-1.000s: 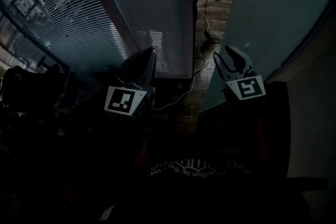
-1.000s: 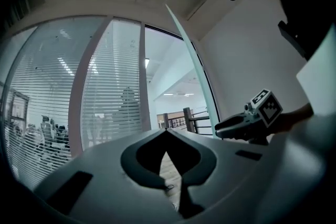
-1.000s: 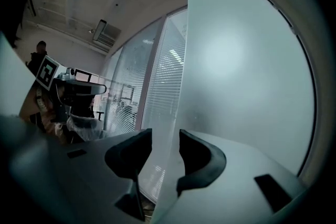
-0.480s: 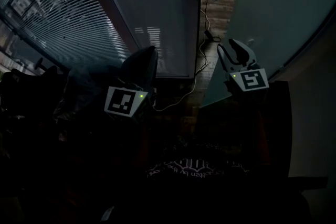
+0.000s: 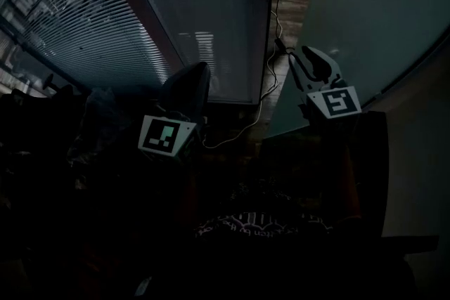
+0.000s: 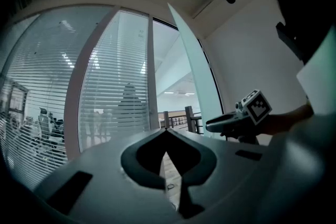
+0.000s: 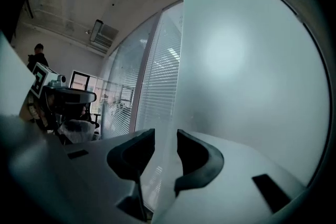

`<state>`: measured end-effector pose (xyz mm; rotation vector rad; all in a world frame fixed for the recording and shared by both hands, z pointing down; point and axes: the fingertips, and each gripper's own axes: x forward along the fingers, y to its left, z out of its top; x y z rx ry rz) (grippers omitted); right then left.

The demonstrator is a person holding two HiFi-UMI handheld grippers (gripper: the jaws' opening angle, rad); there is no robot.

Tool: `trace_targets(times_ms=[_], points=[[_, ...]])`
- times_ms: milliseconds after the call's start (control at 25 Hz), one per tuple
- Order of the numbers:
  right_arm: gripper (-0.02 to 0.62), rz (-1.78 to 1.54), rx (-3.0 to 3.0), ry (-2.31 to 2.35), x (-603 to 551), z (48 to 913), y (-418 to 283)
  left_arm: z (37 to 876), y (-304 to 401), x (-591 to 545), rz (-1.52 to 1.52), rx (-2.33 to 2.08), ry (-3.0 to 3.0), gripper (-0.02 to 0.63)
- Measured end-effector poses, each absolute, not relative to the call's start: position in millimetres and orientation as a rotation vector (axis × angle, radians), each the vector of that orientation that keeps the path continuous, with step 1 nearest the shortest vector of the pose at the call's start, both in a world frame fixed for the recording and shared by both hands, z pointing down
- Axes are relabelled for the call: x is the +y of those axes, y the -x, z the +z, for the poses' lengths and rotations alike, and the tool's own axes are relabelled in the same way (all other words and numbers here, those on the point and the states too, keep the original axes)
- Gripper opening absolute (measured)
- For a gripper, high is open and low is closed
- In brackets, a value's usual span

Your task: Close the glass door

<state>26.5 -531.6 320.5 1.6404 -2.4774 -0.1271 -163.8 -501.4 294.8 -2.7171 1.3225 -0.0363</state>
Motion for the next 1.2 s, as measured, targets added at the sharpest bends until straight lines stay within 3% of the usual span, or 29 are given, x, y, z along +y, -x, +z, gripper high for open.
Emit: trace_targets(times_ms=[1200], points=[[0.127, -0.136, -2.507, -1.553, -642.0, 317.6, -17.4, 283.2, 165.9, -597.0, -0.049, 1.383, 2.655, -0.009]])
